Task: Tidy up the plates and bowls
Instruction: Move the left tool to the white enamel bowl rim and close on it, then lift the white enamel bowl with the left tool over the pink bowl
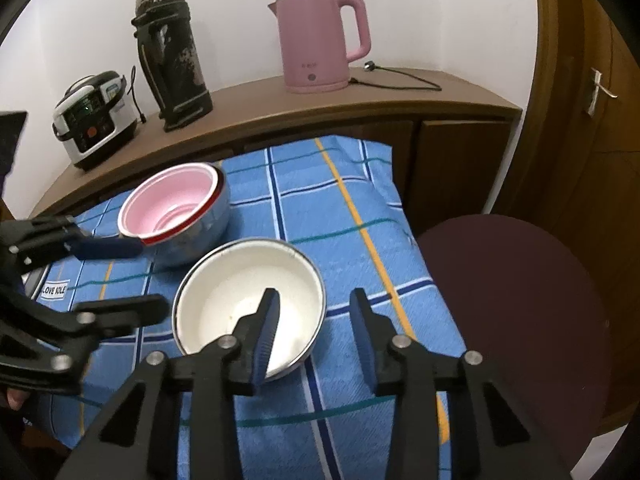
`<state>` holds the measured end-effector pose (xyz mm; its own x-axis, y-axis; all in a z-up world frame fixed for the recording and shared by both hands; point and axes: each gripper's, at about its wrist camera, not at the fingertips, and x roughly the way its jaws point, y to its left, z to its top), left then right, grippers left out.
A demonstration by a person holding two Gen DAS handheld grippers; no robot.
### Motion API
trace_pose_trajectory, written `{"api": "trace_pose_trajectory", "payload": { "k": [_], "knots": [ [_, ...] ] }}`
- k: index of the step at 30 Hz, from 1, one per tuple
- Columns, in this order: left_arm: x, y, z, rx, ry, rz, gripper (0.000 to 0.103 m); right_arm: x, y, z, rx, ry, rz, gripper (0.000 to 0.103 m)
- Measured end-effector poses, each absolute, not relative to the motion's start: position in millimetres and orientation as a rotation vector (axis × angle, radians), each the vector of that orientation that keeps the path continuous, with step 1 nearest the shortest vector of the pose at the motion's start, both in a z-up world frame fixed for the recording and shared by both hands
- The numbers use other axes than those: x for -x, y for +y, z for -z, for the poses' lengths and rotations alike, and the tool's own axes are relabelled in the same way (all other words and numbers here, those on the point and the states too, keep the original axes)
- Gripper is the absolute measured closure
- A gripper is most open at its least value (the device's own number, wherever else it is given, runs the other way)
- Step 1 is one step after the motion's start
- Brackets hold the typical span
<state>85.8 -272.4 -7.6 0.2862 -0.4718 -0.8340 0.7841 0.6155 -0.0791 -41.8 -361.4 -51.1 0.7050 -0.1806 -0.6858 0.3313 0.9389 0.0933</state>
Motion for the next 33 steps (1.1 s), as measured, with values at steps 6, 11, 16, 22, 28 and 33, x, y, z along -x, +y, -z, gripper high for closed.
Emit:
{"api": "trace_pose_trajectory", "payload": {
  "k": [6,11,16,22,28,33],
  "knots": [
    [-91.7,-270.3,21.6,-0.323,1.033,0.89,0.061,41.3,-363.2,60.0,-0.226,0.758,0.282,0.077],
    [-91.1,-275.1,29.7,-0.307,1.055,0.917,0.062,41.4,-362.6,66.7,-0.231,0.774,0.27,0.087],
    [-90.9,-278.5,36.1,-0.29,1.054,0.934,0.07,40.6,-360.1,67.3,-0.221,0.769,0.283,0.089],
    [-87.0,-274.3,29.2,-0.277,1.028,0.929,0.071,40.5,-360.7,59.2,-0.234,0.751,0.298,0.09],
    [-87.5,-263.7,11.3,-0.247,0.999,0.916,0.071,41.6,-355.3,37.9,-0.233,0.711,0.276,0.09],
    [-93.5,-249.8,-6.1,-0.203,0.974,0.904,0.071,38.3,-347.8,17.5,-0.217,0.674,0.255,0.09]
  ]
}}
